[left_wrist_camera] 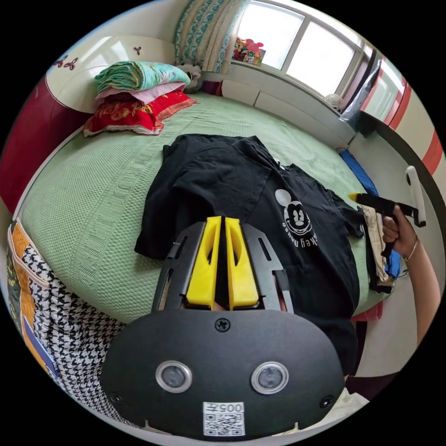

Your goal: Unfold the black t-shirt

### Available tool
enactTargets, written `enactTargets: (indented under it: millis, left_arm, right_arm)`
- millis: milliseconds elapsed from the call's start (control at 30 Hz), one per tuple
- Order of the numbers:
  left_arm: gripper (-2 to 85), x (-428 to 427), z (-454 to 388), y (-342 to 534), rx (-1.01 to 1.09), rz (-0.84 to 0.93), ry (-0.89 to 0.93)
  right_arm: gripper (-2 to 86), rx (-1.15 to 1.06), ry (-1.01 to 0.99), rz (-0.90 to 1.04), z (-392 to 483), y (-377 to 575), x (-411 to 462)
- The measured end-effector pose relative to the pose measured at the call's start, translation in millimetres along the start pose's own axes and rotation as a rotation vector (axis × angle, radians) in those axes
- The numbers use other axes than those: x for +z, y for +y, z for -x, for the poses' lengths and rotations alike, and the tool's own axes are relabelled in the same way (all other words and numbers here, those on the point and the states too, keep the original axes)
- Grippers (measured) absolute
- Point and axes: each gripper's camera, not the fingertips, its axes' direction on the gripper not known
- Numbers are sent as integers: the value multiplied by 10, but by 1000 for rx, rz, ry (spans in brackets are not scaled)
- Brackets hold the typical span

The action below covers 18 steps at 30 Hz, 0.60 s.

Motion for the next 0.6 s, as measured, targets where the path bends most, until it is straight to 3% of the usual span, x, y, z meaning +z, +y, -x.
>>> enactTargets:
  millis: [200,467,600]
  left_arm:
    - [97,84,167,-43,42,4,60]
    - [127,265,149,-203,112,65,53]
    - [121,289,247,-232,56,70,41]
  right_arm:
    - [123,-95,-145,42,915,-775,774]
    - [109,-19,-18,100,1129,-1354,1497]
    - [27,-12,32,72,1204,-1445,1461]
